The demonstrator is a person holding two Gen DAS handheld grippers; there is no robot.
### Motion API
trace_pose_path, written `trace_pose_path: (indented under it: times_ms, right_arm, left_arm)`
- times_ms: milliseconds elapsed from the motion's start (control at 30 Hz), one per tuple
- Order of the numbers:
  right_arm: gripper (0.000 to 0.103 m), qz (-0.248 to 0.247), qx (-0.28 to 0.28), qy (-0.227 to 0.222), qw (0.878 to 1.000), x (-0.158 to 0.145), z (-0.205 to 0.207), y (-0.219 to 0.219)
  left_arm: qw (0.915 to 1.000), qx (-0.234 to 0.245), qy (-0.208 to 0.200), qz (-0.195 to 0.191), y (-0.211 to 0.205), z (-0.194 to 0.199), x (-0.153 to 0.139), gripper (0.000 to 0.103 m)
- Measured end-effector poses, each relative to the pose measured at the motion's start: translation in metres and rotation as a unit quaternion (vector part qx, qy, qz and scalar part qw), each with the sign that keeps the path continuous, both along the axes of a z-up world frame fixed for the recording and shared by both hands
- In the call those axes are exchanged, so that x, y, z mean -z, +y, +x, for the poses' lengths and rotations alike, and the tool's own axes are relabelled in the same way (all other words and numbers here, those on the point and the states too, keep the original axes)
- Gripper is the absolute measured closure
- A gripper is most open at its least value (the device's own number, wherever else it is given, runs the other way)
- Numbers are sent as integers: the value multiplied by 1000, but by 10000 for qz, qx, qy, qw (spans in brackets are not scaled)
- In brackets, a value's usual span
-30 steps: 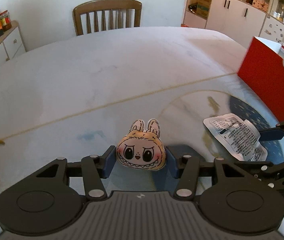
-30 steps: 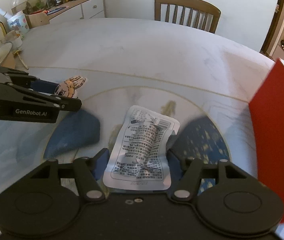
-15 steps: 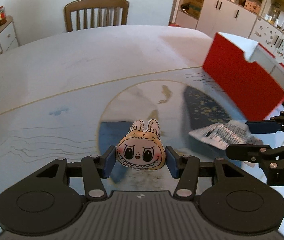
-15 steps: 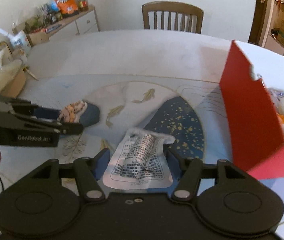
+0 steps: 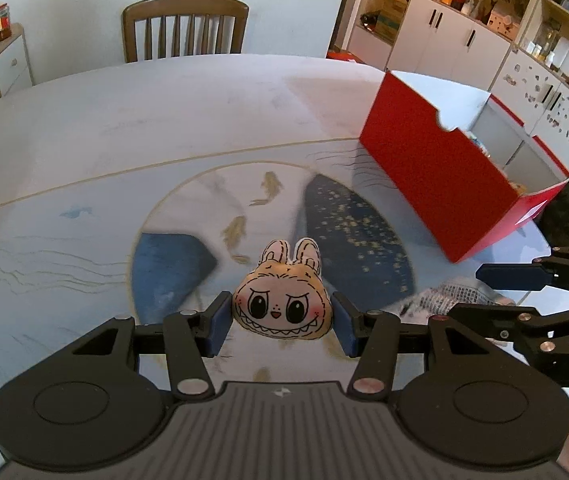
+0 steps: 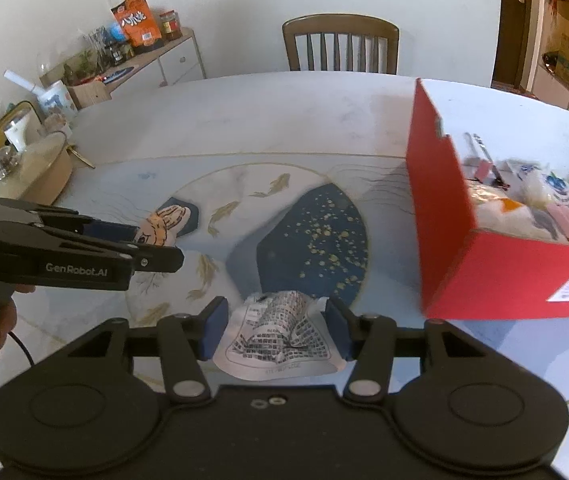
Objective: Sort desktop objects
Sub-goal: 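Lift and carry the plush head and printed packet over the red shoebox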
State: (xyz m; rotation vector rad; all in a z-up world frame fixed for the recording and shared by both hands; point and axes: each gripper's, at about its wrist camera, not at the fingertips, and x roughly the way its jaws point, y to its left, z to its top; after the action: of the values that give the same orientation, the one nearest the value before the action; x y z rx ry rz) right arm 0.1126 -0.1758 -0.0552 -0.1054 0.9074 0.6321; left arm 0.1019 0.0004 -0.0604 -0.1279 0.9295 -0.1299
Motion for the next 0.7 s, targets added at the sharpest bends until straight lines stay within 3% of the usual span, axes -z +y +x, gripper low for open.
trace_pose_path:
  times_ms: [67, 133, 167, 233, 300, 367, 500, 700]
  right_arm:
    - [50, 49, -16, -4, 10000, -5, -1, -9]
    - [101, 61, -56, 66, 9999, -10, 2, -18]
    - [96, 155, -37, 223, 9996, -11, 5, -23]
    - [95, 169, -287, 268, 9991, -13, 6, -30]
    - [82, -64, -454, 171, 9988, -12, 5, -33]
    - [73, 60, -506, 332, 9981, -10, 5, -40]
    - [35, 29, -740, 291, 9968, -6, 8, -40]
    - [29, -265, -1446, 426, 9882, 11, 11, -29]
  left_arm:
    - [10000, -78, -2, -47, -6, 0, -2, 51]
    - [9998, -155, 7, -111, -11, 0, -3, 51]
    - [9998, -185, 8, -119, -13, 0, -4, 51]
    - [9996, -248, 13, -119, -18, -1, -4, 51]
    - [9994, -329, 15, -138, -21, -2, -4, 51]
    - [9991, -406, 9, -145, -24, -4, -4, 51]
    - [9989, -445, 43, -141, -27, -6, -2, 51]
    - [9979, -592, 152, -214, -19, -10, 8, 51]
